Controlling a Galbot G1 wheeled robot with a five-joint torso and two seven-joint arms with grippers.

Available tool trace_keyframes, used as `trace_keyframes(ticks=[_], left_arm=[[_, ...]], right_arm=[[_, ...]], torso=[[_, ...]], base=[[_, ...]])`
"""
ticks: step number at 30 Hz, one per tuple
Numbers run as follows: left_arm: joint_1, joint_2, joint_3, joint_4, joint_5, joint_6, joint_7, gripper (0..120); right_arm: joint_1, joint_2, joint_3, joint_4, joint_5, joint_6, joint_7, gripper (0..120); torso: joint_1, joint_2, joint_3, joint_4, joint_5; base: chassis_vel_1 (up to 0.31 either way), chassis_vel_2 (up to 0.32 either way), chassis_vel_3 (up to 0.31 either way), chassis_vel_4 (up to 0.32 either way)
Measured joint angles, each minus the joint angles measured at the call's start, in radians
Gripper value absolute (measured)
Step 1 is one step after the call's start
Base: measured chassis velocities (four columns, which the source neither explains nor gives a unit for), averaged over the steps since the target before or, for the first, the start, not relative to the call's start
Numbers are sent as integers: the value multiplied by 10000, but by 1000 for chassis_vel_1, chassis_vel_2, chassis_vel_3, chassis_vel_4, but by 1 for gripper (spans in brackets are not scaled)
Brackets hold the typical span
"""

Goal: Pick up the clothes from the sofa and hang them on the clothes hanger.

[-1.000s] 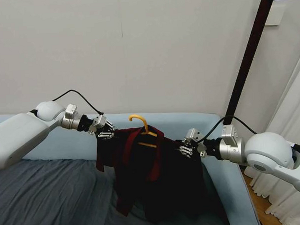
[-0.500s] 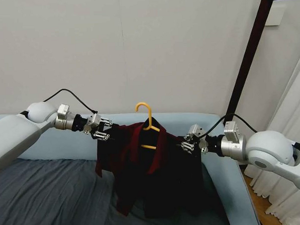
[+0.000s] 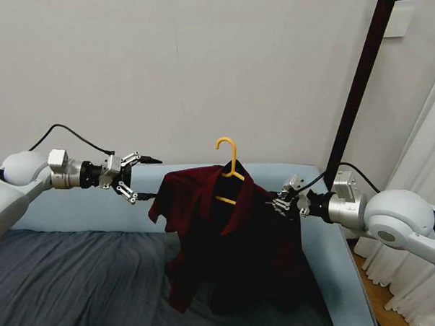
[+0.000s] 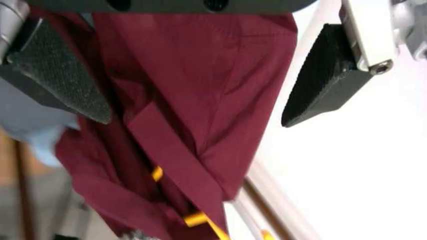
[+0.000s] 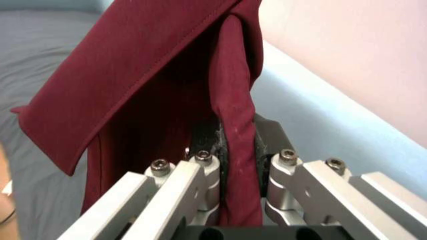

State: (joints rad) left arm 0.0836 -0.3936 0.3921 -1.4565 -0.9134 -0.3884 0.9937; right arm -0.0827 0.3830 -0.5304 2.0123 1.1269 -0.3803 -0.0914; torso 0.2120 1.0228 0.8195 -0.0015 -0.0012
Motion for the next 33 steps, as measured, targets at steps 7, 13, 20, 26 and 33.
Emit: trace_keyframes(ticks=[7, 13, 20, 26, 33], left_arm=[[3485, 258, -1713, -2258, 700, -467, -4952, 100], [6781, -555, -3722, -3511, 1630, -354, -6859, 100], [8286, -1681, -3985, -4283, 2534, -316, -9143, 100], [8458, -2457, -3558, -4748, 2907, -44, -10341, 100], [7851, -2835, -2687, -5100, 2885, 724, -11713, 100]], right_arm=[[-830, -171, 1394, 429, 1126, -958, 1420, 8], [-1635, -325, 2478, 1075, 2260, -1779, 2647, 8], [-2571, -274, 3345, 1772, 2838, -2197, 3707, 8], [-2614, -241, 3391, 1940, 2967, -2303, 3924, 8], [-2623, -83, 3389, 2038, 3073, -2370, 4048, 8]], torso=[[-1, 1, -1, 1, -1], [0, 0, -1, -3, 5], [-1, 0, 0, 0, 4], [-1, -1, 0, 2, 6], [-1, -1, 0, 5, 5]], base=[[0, 0, 0, 0], [0, 0, 0, 0], [0, 0, 0, 0], [0, 0, 0, 0], [0, 0, 0, 0]])
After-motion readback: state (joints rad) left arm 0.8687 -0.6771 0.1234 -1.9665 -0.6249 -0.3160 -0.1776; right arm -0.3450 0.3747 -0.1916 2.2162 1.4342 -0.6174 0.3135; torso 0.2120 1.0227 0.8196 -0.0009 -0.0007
